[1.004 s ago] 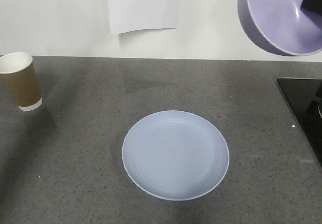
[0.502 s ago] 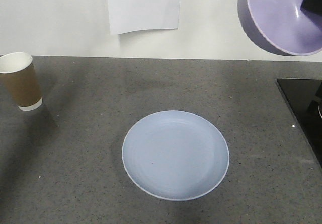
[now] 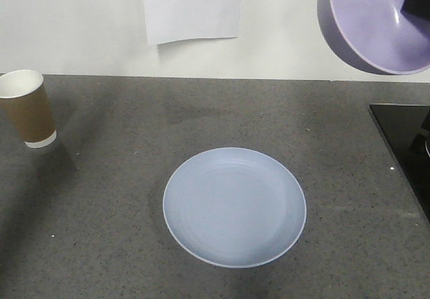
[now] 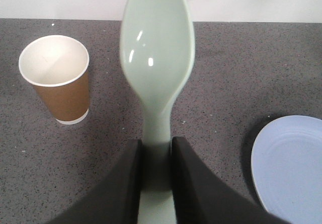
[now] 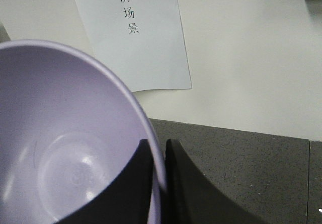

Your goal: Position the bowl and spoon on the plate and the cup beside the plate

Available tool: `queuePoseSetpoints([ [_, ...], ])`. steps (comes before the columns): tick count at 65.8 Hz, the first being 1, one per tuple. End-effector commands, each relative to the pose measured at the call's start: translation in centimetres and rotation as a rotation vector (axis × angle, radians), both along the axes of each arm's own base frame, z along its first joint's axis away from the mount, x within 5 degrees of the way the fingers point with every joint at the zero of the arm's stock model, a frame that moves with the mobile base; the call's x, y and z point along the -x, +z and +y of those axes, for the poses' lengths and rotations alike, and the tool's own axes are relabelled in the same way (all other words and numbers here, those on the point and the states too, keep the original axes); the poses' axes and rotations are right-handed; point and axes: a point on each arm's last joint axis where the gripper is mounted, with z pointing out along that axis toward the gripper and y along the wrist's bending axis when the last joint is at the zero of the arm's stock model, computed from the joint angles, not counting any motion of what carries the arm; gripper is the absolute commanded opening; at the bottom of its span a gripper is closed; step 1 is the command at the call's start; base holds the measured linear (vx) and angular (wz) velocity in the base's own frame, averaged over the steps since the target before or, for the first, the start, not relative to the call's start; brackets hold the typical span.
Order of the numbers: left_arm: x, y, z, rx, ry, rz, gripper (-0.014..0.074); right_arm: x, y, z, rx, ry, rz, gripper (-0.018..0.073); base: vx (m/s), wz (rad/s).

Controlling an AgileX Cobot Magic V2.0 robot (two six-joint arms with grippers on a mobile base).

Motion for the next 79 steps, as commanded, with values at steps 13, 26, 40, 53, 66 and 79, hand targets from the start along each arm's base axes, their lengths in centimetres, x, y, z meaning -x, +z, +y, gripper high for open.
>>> queuePoseSetpoints([
  [13,0.43,1.57,-0.14,0.028,0.001,-0.098,-0.0006,0.64,1.84,0.10,-0.027,-0.016,-0.083,-0.0010,0.00,0.00],
  [26,0.43,1.57,-0.14,0.028,0.001,-0.098,-0.0006,0.64,1.84,0.10,-0.027,-0.016,-0.083,-0.0010,0.00,0.00],
  [40,0.43,1.57,-0.14,0.028,0.001,-0.098,-0.0006,0.64,1.84,0.10,-0.027,-0.016,-0.083,-0.0010,0.00,0.00],
  [53,0.43,1.57,-0.14,0.028,0.001,-0.098,-0.0006,0.64,1.84,0.10,-0.027,-0.016,-0.083,-0.0010,0.00,0.00],
  [66,0.43,1.57,-0.14,0.028,0.001,-0.098,-0.0006,0.64,1.84,0.10,-0.027,-0.016,-0.083,-0.0010,0.00,0.00],
  [79,0.43,1.57,-0.14,0.028,0.001,-0.098,-0.0006,0.64,1.84,0.10,-0.027,-0.016,-0.083,-0.0010,0.00,0.00],
])
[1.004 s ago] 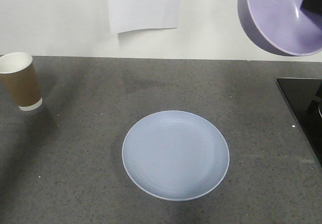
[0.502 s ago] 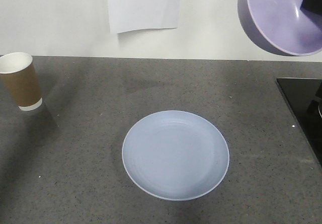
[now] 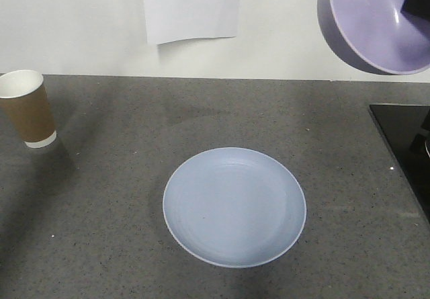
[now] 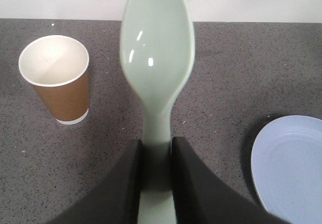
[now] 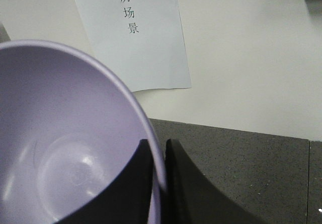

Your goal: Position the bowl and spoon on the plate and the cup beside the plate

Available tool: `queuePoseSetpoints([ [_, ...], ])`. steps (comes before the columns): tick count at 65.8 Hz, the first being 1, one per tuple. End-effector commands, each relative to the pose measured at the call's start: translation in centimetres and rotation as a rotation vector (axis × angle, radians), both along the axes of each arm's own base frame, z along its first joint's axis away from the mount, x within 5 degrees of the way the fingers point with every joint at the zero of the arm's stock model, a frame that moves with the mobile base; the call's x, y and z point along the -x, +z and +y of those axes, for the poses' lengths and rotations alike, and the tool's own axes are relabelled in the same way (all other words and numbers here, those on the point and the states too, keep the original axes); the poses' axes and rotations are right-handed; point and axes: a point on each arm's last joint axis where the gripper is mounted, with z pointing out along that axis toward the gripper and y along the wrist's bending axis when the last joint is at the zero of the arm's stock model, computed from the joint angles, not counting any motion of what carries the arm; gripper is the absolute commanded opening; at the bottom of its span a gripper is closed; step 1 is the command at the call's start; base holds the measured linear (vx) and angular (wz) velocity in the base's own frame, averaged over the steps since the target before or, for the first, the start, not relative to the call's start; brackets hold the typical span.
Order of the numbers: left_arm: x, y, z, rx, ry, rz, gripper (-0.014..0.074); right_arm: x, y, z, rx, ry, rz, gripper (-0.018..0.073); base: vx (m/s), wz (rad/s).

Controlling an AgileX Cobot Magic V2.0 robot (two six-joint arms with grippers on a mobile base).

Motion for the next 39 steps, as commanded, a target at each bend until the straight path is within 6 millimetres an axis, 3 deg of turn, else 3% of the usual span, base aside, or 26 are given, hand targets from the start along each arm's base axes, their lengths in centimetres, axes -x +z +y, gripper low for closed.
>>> queuePoseSetpoints([
  [1,0.43,1.57,-0.14,0.028,0.001,-0.098,-0.0006,0.64,1.84,0.10,-0.027,-0.016,-0.083,-0.0010,0.00,0.00],
  [39,0.43,1.57,-0.14,0.028,0.001,-0.098,-0.0006,0.64,1.84,0.10,-0.027,-0.016,-0.083,-0.0010,0.00,0.00],
])
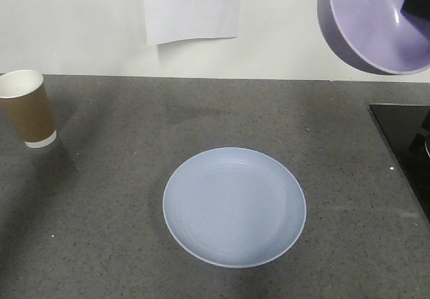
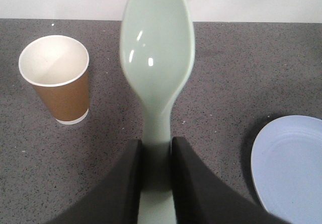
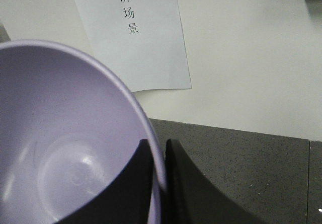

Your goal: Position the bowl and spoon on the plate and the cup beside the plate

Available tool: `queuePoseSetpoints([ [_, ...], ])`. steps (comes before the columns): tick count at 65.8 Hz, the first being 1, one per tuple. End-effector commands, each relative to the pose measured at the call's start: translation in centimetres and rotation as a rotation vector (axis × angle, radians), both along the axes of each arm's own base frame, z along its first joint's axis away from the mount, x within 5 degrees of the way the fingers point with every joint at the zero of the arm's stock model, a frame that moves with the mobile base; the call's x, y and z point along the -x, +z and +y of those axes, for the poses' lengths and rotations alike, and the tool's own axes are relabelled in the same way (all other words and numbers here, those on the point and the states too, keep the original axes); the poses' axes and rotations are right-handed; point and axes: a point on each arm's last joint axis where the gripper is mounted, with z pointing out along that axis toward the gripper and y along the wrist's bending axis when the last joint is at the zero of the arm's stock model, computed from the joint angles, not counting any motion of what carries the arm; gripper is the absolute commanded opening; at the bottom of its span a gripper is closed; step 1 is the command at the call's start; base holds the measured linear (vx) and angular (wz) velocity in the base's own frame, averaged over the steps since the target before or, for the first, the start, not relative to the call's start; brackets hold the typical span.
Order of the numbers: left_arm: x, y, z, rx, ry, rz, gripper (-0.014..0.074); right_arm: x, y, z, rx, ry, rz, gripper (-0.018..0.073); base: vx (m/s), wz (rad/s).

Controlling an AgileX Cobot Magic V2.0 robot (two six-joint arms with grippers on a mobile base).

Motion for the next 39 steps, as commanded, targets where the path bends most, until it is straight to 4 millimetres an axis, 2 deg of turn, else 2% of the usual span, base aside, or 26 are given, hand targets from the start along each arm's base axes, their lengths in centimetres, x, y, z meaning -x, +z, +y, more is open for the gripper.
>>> queuePoseSetpoints([
  [1,0.43,1.57,-0.14,0.028,0.001,-0.098,-0.0006,0.64,1.84,0.10,-0.027,-0.016,-0.083,-0.0010,0.00,0.00],
  [39,0.43,1.57,-0.14,0.028,0.001,-0.098,-0.0006,0.64,1.84,0.10,-0.027,-0.016,-0.083,-0.0010,0.00,-0.01],
])
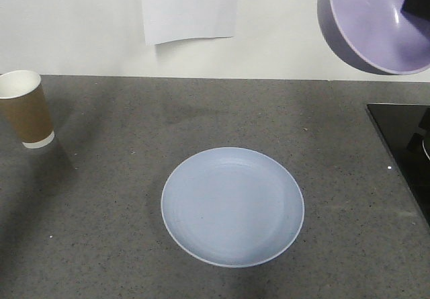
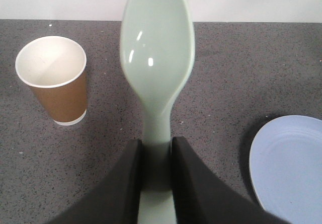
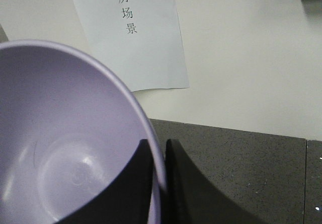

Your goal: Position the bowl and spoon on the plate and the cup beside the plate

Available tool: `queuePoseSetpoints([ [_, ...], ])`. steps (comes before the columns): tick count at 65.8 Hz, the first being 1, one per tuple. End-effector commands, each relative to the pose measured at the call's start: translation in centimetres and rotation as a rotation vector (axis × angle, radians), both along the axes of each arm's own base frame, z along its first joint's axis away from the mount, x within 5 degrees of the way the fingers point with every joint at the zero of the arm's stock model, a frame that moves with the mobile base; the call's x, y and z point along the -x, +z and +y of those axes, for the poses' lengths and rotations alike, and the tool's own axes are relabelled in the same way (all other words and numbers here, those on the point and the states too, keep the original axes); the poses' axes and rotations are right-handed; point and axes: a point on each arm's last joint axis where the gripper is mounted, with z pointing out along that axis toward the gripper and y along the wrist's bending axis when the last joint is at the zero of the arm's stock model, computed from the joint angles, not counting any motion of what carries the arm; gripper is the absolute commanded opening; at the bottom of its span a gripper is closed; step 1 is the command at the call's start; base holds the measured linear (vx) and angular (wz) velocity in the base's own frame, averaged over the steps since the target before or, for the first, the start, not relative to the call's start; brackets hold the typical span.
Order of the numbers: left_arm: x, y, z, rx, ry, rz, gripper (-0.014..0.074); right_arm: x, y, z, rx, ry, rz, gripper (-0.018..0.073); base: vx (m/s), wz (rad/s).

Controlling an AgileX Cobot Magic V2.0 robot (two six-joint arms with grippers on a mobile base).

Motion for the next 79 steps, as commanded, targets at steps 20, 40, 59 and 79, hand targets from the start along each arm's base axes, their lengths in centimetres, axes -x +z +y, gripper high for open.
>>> queuePoseSetpoints([
  [20,0.42,1.57,-0.14,0.028,0.001,-0.099,-0.0006,0.64,1.84,0.10,-0.027,-0.016,-0.083,-0.0010,0.00,0.00],
  [40,0.42,1.57,-0.14,0.028,0.001,-0.099,-0.0006,0.64,1.84,0.10,-0.027,-0.016,-0.083,-0.0010,0.00,-0.01],
  [59,0.42,1.57,-0.14,0.028,0.001,-0.099,-0.0006,0.64,1.84,0.10,-0.027,-0.016,-0.083,-0.0010,0.00,-0.02],
  [79,0.42,1.57,-0.14,0.028,0.001,-0.099,-0.0006,0.64,1.84,0.10,-0.027,-0.016,-0.083,-0.0010,0.01,-0.03],
])
